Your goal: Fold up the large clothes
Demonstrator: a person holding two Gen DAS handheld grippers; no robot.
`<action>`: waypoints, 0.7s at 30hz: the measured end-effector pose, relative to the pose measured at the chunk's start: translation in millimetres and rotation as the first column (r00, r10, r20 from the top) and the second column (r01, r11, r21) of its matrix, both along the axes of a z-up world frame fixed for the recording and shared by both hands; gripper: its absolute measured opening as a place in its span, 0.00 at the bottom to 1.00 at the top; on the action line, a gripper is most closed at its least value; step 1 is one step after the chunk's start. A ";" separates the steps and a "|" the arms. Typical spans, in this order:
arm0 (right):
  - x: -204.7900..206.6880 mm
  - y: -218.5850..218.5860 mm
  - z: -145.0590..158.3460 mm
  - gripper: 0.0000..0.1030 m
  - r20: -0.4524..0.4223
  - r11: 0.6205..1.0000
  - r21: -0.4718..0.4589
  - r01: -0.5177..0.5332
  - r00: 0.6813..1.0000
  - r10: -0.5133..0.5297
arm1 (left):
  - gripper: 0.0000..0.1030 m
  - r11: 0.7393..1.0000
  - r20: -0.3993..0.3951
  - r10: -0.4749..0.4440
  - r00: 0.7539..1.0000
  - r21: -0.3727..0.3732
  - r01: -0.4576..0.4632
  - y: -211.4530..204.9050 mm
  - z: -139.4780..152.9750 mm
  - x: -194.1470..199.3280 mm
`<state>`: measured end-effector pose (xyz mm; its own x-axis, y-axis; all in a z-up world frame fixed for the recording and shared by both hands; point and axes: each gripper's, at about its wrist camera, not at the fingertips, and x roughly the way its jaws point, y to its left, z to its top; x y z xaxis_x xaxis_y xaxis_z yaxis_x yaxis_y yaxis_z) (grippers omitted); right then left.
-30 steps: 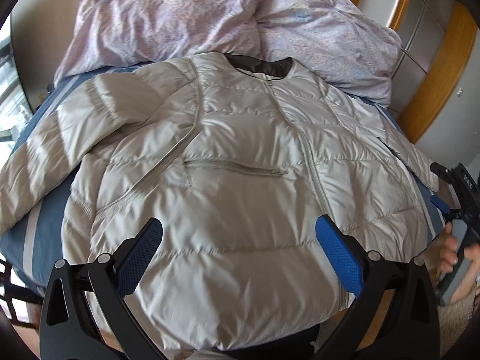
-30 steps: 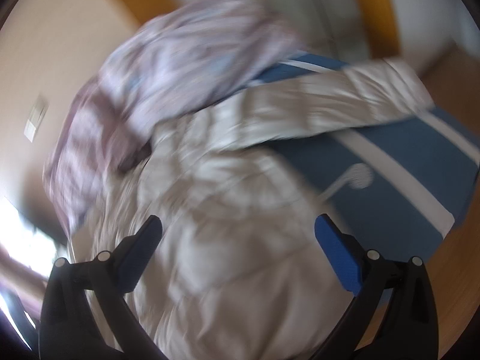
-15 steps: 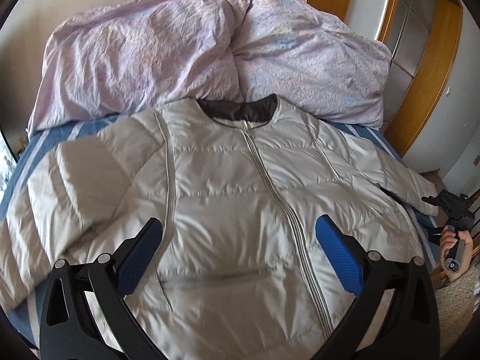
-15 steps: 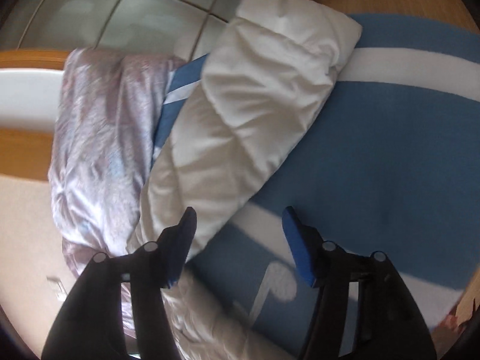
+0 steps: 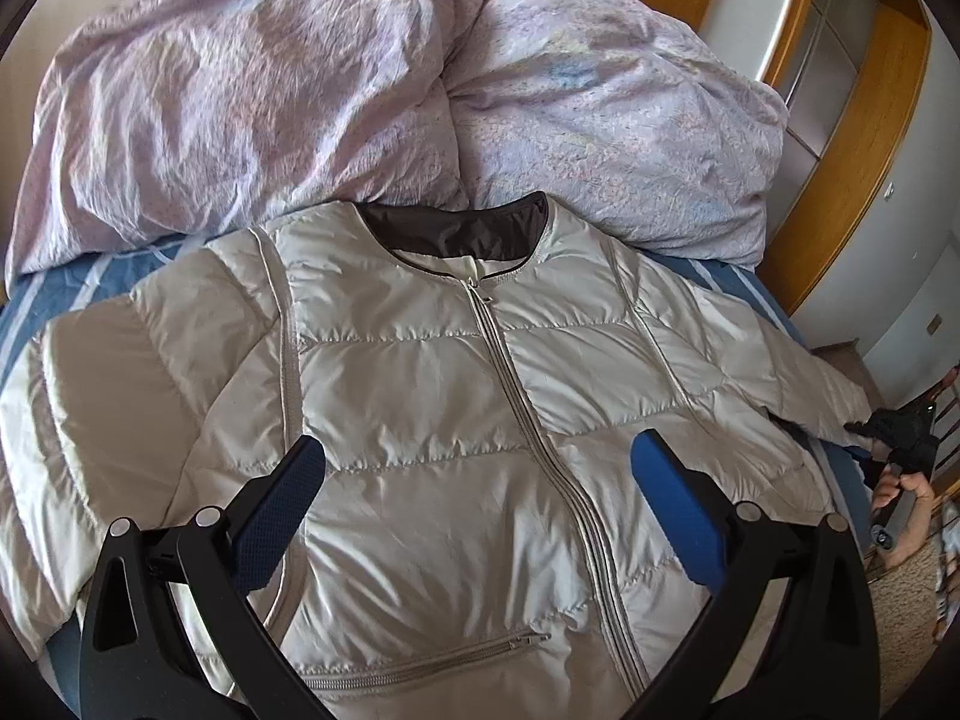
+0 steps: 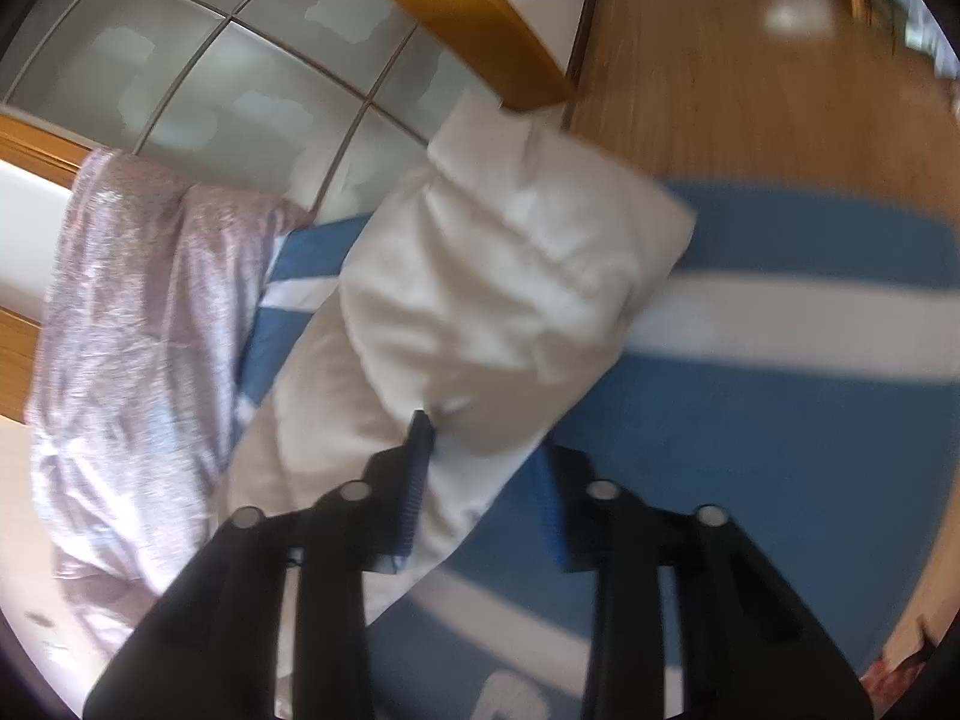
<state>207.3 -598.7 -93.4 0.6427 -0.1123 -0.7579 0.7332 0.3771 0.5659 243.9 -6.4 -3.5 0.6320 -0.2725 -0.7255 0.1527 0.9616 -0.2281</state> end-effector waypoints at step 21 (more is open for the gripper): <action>93.0 285.3 126.4 0.07 -0.024 0.553 -0.524 -0.648 0.660 0.751 | 0.95 0.818 -0.185 -0.039 0.982 -0.570 -0.075 45.8 -28.1 56.1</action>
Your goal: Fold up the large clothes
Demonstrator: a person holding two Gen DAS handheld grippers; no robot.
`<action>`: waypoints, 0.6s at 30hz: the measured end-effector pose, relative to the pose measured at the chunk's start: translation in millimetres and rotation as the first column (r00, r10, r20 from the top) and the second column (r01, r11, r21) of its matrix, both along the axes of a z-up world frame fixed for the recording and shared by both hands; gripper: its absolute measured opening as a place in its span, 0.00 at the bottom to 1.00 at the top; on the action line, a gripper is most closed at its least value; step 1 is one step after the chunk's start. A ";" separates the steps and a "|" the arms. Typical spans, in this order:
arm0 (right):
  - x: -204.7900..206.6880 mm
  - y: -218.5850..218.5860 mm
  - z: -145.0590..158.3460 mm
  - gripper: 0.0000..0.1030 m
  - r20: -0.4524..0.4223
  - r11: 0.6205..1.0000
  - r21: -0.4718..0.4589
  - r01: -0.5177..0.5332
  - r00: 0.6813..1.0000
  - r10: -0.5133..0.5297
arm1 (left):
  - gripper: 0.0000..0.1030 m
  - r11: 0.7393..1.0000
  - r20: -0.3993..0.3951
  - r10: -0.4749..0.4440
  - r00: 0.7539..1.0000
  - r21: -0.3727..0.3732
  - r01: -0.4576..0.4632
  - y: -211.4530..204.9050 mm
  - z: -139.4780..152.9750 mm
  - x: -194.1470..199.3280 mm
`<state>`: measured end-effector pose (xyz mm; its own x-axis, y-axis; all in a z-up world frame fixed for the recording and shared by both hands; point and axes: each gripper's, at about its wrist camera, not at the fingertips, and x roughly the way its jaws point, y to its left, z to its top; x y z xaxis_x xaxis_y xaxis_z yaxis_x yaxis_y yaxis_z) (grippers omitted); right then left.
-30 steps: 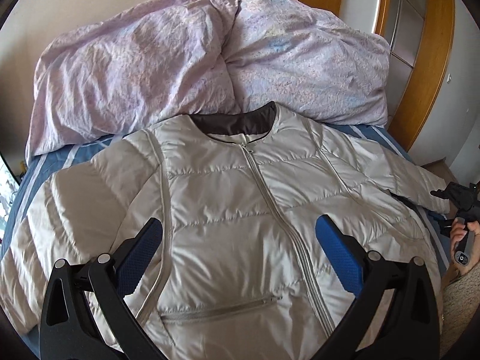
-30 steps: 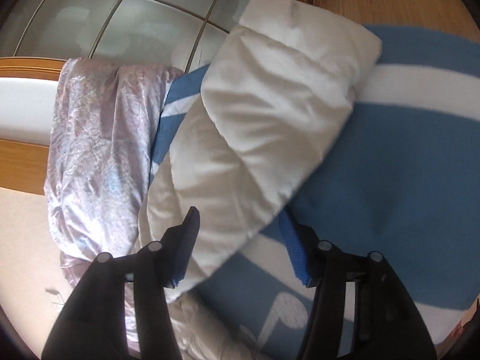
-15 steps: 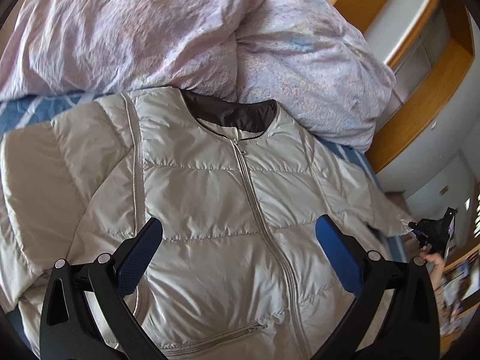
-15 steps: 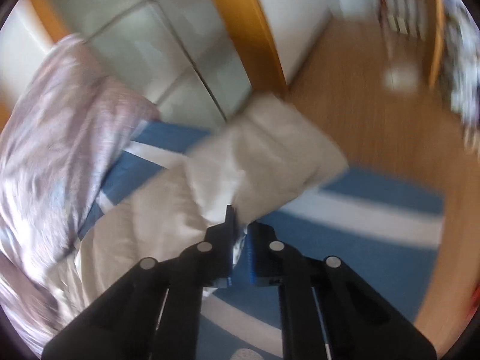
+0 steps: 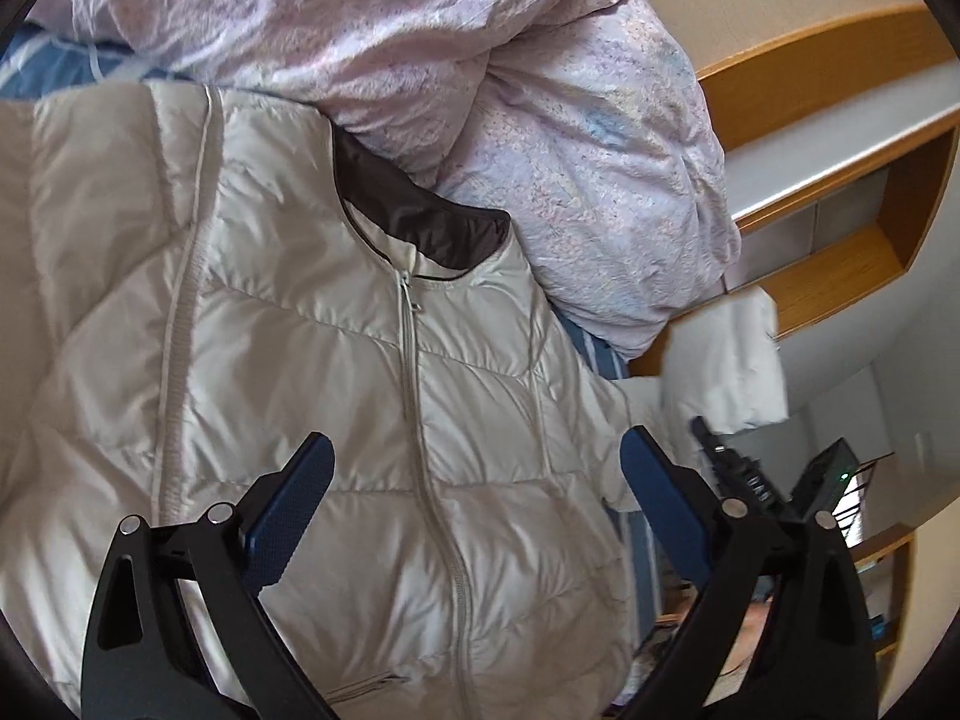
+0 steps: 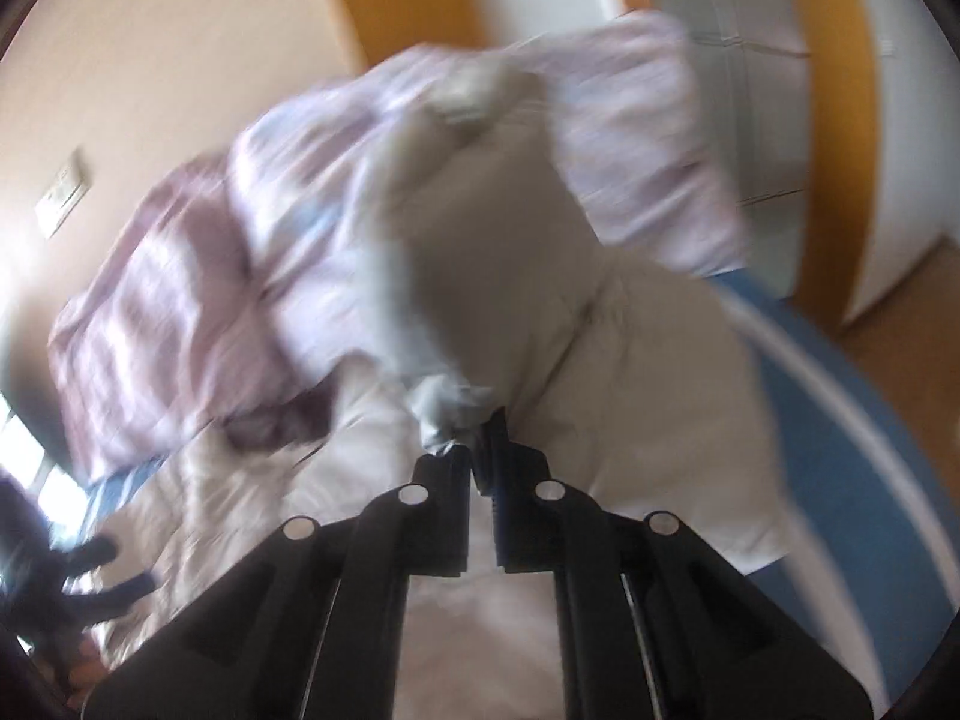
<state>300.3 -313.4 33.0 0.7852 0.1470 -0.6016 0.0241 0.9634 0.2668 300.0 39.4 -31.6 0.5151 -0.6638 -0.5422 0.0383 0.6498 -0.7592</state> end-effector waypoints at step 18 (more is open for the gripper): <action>12.7 110.2 -65.6 0.06 -0.182 0.960 -0.097 -0.265 0.953 0.244 | 0.84 0.997 -0.152 -0.027 0.988 -0.080 0.015 -35.9 -39.2 37.6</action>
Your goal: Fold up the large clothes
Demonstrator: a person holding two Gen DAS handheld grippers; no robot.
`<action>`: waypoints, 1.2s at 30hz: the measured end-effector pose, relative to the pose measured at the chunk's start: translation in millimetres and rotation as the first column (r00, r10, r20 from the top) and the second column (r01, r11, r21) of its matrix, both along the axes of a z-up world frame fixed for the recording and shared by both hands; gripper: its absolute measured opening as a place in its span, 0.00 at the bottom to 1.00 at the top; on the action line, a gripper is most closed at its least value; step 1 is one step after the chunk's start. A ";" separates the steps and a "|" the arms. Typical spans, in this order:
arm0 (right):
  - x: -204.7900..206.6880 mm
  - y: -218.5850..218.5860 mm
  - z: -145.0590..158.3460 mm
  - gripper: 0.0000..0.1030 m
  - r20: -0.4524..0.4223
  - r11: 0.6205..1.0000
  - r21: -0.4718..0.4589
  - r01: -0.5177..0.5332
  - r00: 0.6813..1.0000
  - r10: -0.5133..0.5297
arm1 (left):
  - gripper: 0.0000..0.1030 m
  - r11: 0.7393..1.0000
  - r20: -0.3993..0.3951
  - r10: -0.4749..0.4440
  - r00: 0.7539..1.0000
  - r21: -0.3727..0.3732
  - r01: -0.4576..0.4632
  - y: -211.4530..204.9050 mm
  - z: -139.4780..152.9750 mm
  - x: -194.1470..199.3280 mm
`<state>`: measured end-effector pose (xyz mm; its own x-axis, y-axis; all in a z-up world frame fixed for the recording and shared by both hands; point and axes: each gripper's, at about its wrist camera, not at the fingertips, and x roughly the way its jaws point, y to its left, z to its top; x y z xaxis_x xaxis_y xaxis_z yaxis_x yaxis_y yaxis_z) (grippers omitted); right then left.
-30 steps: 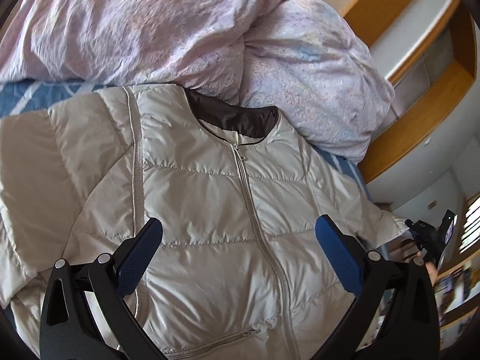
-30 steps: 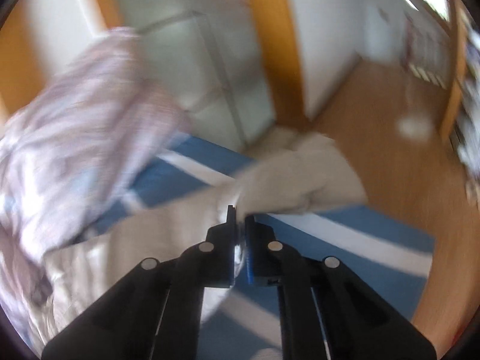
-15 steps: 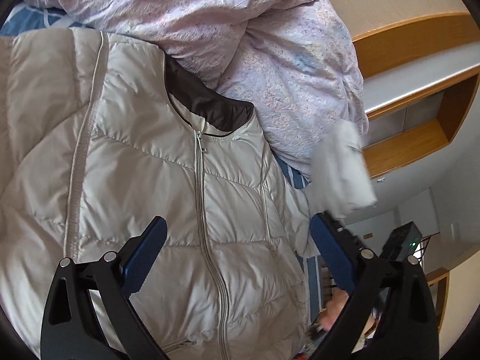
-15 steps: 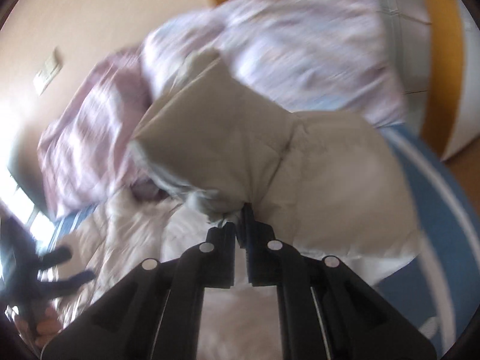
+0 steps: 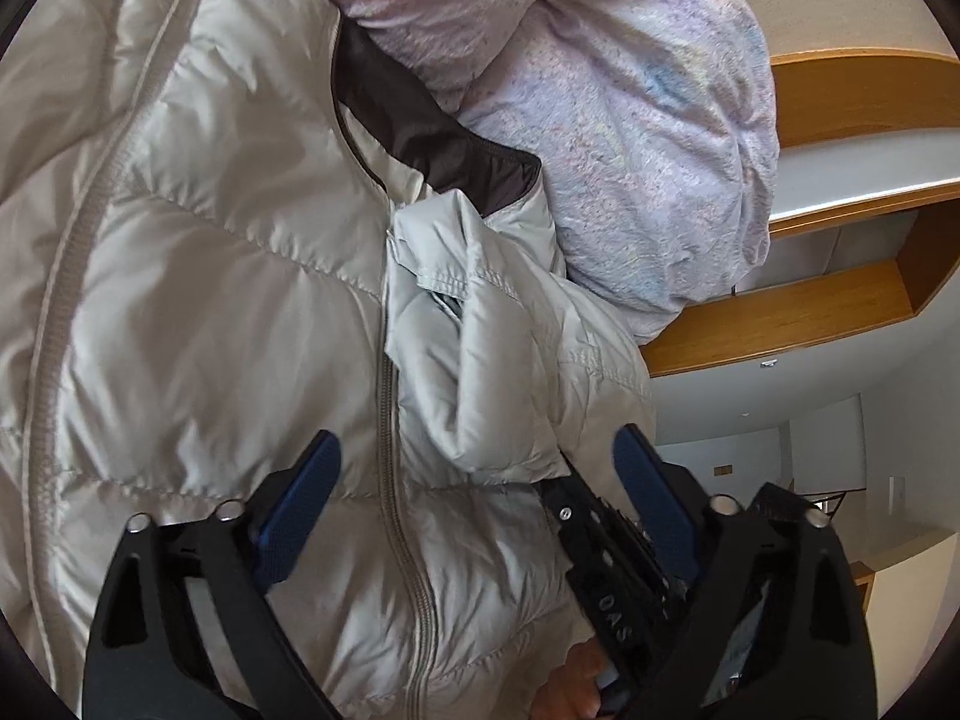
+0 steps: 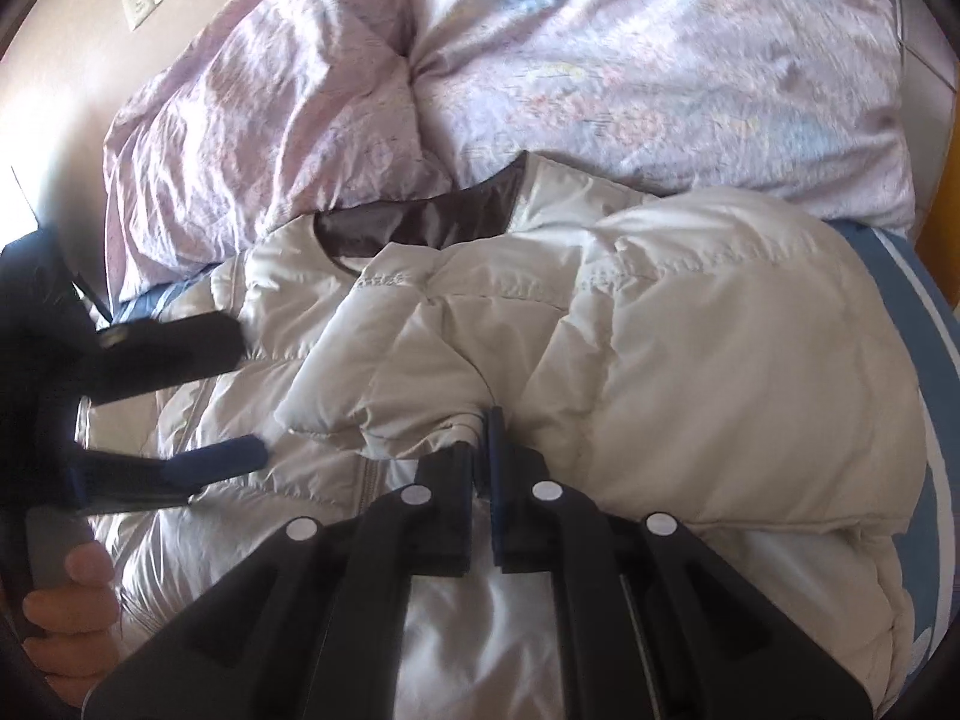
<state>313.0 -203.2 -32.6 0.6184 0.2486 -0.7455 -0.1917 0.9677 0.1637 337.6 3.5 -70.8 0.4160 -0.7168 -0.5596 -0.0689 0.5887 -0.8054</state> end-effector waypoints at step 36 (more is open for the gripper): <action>21.4 -8.3 -15.8 0.44 0.026 0.966 -0.184 0.180 0.984 -0.178 | 0.27 0.890 0.167 0.167 0.972 0.399 -0.221 40.7 8.1 -37.7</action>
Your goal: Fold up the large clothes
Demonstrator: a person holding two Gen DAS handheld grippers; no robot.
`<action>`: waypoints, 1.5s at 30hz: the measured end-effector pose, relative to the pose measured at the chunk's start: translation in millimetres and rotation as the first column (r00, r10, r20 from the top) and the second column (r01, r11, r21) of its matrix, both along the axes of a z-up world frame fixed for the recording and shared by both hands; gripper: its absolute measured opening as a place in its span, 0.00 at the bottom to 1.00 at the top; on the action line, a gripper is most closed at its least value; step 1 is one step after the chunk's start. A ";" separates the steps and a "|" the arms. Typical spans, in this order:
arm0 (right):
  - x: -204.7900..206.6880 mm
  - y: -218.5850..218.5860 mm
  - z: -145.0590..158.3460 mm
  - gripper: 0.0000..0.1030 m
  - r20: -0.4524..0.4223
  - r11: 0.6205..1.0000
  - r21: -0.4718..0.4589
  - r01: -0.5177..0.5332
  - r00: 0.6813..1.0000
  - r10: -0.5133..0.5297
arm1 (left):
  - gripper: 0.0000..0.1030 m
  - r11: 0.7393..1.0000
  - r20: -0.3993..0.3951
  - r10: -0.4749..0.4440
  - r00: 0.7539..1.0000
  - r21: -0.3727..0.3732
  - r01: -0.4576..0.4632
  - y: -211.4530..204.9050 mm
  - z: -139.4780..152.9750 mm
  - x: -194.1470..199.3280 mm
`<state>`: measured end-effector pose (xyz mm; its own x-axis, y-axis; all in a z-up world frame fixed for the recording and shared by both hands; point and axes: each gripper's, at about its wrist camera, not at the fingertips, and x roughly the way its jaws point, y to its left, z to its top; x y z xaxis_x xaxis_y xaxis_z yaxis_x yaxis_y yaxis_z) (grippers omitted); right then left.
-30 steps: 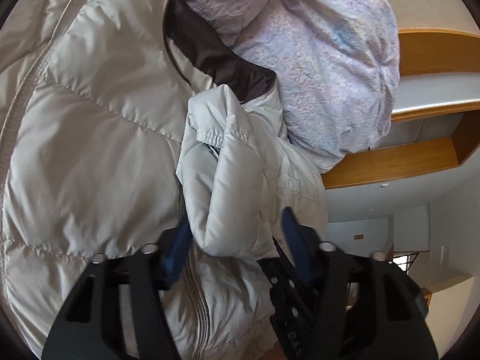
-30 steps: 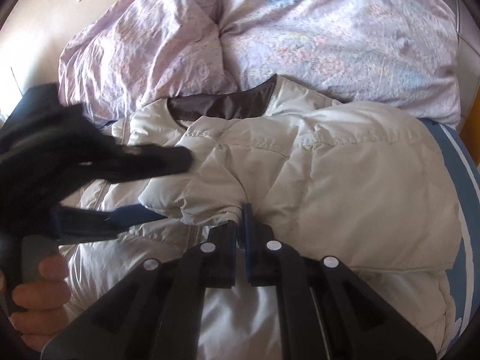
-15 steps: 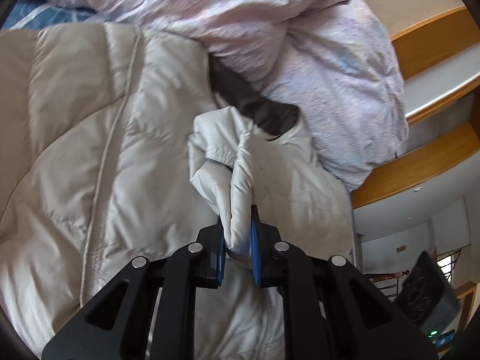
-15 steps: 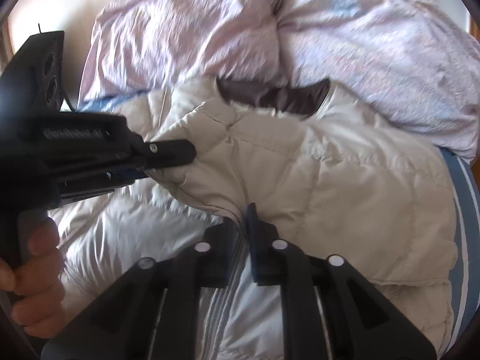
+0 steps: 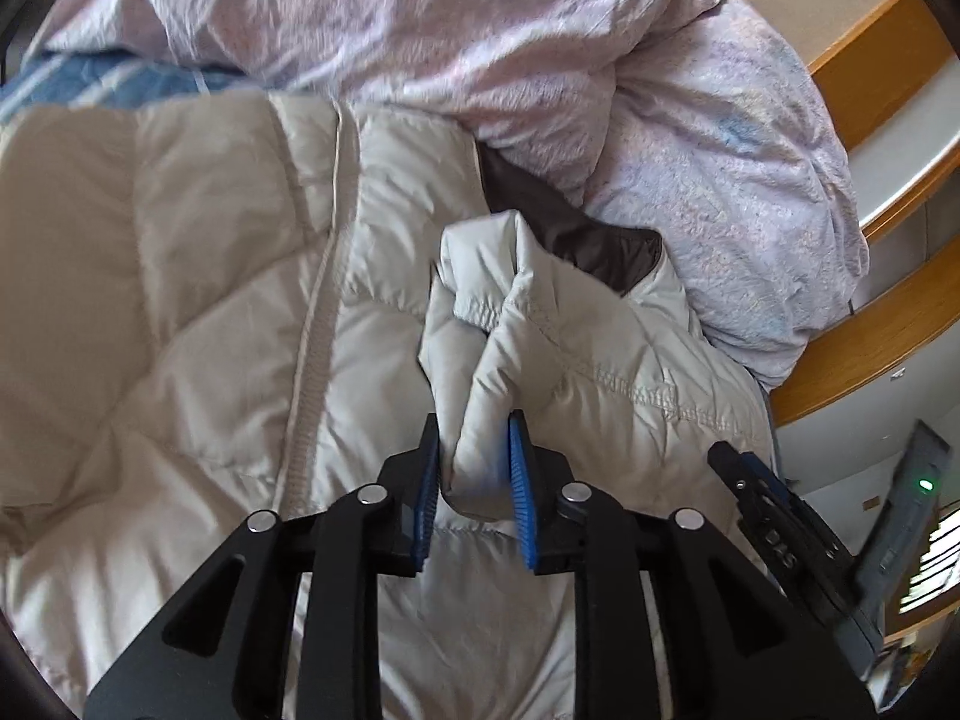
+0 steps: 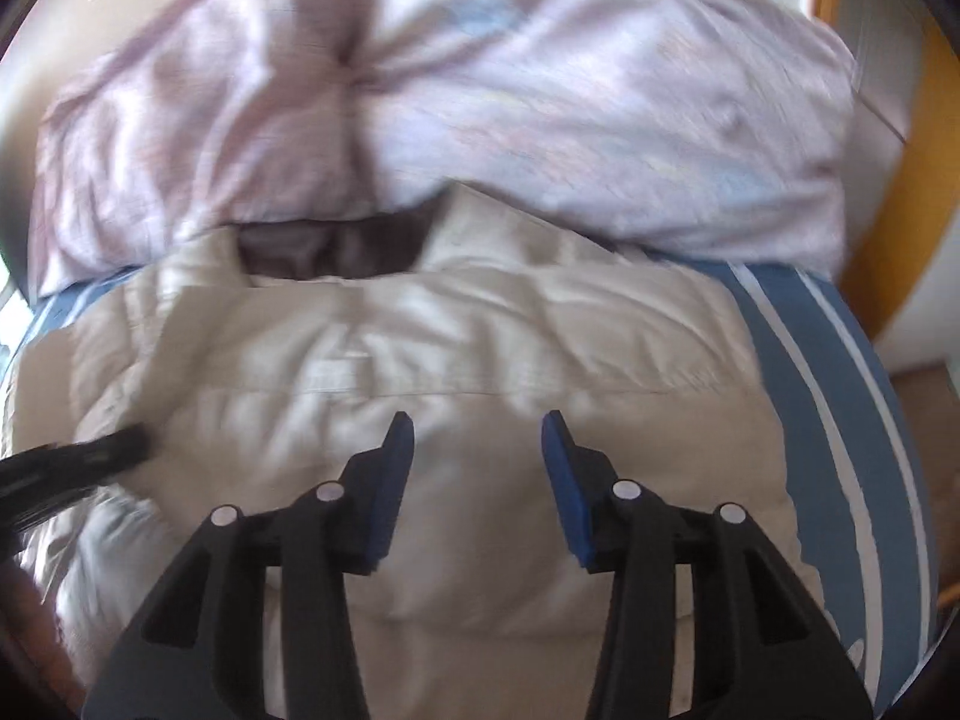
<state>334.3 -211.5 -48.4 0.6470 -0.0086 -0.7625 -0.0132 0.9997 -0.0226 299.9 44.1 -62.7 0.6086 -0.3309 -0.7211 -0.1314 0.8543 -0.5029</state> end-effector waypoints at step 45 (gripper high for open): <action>2.2 139.5 -36.3 0.55 -0.104 0.929 -0.273 -0.250 0.968 0.230 | 0.61 0.997 0.094 0.021 0.995 0.068 -0.027 65.9 45.3 -115.1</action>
<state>336.5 -72.1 -84.8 0.6022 -0.0804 -0.7943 -0.2637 0.9191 -0.2929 184.8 110.0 -17.4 0.6814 -0.2666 -0.6816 -0.1076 0.8847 -0.4536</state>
